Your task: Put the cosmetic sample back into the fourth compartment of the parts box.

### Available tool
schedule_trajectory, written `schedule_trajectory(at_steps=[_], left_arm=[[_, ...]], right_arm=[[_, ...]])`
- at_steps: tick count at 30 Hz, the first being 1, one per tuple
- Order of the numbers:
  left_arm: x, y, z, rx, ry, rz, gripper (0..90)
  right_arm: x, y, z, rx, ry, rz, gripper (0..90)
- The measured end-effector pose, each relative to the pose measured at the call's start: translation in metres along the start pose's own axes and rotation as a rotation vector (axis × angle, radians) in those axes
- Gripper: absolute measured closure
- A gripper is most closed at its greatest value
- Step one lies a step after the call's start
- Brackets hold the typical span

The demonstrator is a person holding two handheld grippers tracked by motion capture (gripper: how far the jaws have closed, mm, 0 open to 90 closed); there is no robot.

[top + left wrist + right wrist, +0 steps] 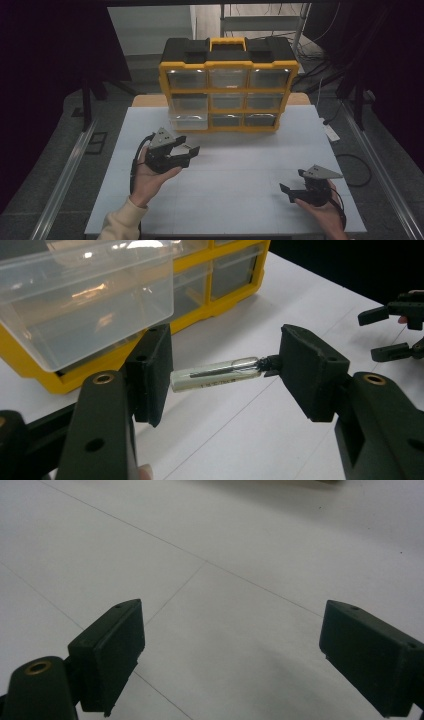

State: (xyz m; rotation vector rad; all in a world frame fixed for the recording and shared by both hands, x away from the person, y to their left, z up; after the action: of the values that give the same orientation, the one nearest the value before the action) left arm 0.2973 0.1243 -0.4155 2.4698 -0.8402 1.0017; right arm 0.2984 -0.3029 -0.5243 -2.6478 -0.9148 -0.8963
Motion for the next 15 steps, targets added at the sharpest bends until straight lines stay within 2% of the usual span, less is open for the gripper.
schedule_trajectory(at_steps=[15], left_arm=[[0.0092, -0.0014, -0.0013, 0.006, 0.022, 0.001, 40.1]], right_arm=[[-0.0003, 0.0004, -0.0002, -0.003, -0.002, 0.000, 11.8]])
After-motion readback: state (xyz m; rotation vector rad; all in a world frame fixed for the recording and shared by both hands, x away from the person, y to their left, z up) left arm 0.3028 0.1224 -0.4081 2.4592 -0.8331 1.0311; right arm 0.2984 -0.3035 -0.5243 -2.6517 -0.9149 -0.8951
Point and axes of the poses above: each handheld gripper's, and its own axes: z roughly forward along the jaws, x roughly out of its top, y roughly to its right, the point moved 2 cm from there along z, roughly forward along the jaws, and after that the axes turned 15 degrees about -y, right-handed, at the moved point
